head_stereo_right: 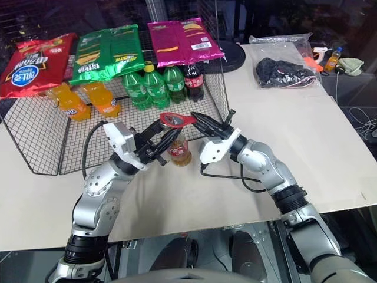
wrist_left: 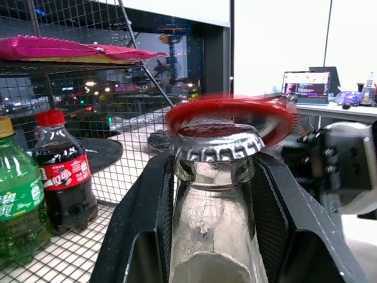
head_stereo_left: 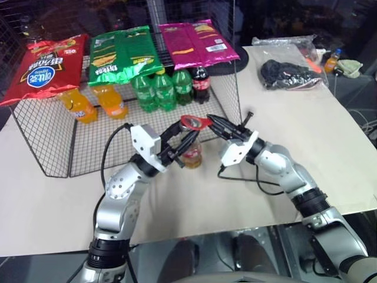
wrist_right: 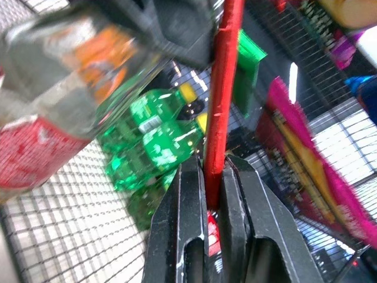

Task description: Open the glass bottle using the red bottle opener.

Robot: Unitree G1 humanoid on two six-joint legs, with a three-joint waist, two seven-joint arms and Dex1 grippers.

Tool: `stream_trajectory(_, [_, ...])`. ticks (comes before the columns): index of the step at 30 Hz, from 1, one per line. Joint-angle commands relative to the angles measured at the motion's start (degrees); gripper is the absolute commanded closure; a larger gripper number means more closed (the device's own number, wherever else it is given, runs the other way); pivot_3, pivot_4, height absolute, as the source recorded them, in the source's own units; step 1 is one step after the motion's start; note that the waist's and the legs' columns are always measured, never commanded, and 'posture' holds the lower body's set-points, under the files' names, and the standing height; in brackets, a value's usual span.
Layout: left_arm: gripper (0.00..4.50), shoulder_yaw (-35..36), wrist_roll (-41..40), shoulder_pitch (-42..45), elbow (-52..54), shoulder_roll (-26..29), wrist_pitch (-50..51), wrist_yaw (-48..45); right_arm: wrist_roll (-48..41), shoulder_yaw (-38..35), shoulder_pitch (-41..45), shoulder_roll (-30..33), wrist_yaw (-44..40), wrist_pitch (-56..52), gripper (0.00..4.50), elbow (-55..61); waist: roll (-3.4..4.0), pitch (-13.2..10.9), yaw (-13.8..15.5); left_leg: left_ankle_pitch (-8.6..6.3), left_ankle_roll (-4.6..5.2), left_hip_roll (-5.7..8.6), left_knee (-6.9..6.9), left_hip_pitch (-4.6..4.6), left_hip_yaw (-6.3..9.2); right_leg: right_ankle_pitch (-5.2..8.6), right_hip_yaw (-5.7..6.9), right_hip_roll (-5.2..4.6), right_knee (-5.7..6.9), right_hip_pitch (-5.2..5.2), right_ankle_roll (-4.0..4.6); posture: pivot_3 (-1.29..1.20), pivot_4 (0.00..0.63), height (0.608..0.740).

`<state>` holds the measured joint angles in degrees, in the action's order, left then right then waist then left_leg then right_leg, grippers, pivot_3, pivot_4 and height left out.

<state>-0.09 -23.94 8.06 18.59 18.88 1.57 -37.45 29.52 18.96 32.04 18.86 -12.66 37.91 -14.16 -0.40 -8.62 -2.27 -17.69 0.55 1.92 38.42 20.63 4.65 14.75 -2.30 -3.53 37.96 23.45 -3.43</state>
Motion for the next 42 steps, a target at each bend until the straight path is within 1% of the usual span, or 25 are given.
stream_trajectory(1, [3.21,-1.15,1.67,-1.09,-2.15,0.61,0.91,-0.31,3.28,2.91,0.73,0.52,-0.68,0.48,4.5,-0.9,0.0,0.06,-0.04,0.0,0.0,0.0,0.0,0.0,0.0,0.0,0.0,0.0,0.0,0.0,0.0,0.0,0.15,0.74])
stream_trajectory(9, [3.21,-1.22,1.66,-1.51,-2.44,0.54,0.44,-0.27,4.43,4.49,1.94,0.07,-0.82,1.18,4.5,-0.96,0.01,0.21,-0.09,0.0,0.0,-0.03,0.0,-0.03,-0.01,0.0,-0.02,0.04,0.01,0.0,0.0,0.0,0.15,0.74])
stream_trajectory(15, [3.21,-1.3,1.82,-1.45,-2.99,0.42,0.11,-0.2,2.69,5.81,2.09,-0.17,-2.82,2.79,4.5,-1.48,0.02,0.26,-0.11,0.0,0.0,-0.05,0.0,-0.05,-0.03,0.0,-0.03,0.05,0.01,-0.01,0.0,0.0,0.15,0.74])
stream_trajectory(23, [3.21,-1.32,1.87,-1.17,-3.42,0.44,-0.05,-0.1,4.1,4.98,3.56,1.77,-2.21,3.76,4.5,-2.04,0.07,0.36,-0.11,0.0,0.0,-0.06,0.0,-0.06,-0.05,0.0,-0.05,0.06,0.01,-0.02,0.0,0.0,0.15,0.74])
stream_trajectory(26, [3.21,-1.39,1.82,-0.58,-3.43,0.5,0.46,0.09,2.56,4.07,5.58,2.36,-2.78,3.62,4.5,-2.81,0.07,0.36,-0.11,0.0,0.0,-0.05,0.0,-0.06,-0.05,0.0,-0.05,0.06,0.01,-0.03,0.0,0.0,0.15,0.74])
stream_trajectory(29, [3.21,-1.52,1.86,-0.41,-3.34,0.48,0.71,0.22,0.61,5.21,6.08,1.55,-4.86,3.79,4.5,-2.76,0.07,0.36,-0.1,0.0,0.0,-0.06,0.0,-0.05,-0.03,0.0,-0.04,0.07,0.01,-0.02,0.0,0.0,0.15,0.74])
stream_trajectory(34, [3.21,-1.73,1.96,0.16,-3.07,0.3,1.25,0.69,-1.98,8.26,3.63,-0.66,-9.62,3.11,4.5,-2.73,0.08,0.39,-0.11,0.0,0.0,-0.07,-0.01,-0.06,-0.03,0.0,-0.04,0.06,0.0,-0.04,0.0,0.0,0.15,0.74])
stream_trajectory(39, [3.21,-1.81,2.07,0.24,-2.65,0.27,1.7,1.04,-3.91,9.11,2.8,-0.6,-13.58,2.22,4.5,-3.79,0.14,0.44,-0.11,0.0,0.0,-0.07,-0.01,-0.13,-0.04,0.0,-0.05,0.07,0.0,-0.08,0.0,0.0,0.15,0.74])
stream_trajectory(42, [3.21,-2.01,2.14,0.24,-2.4,0.21,1.91,1.15,-3.76,9.23,2.93,-0.49,-14.51,2.43,4.5,-4.05,0.14,0.44,-0.11,-0.01,0.01,-0.07,-0.03,-0.29,-0.04,0.0,-0.05,0.07,-0.01,-0.24,0.0,0.0,0.15,0.74])
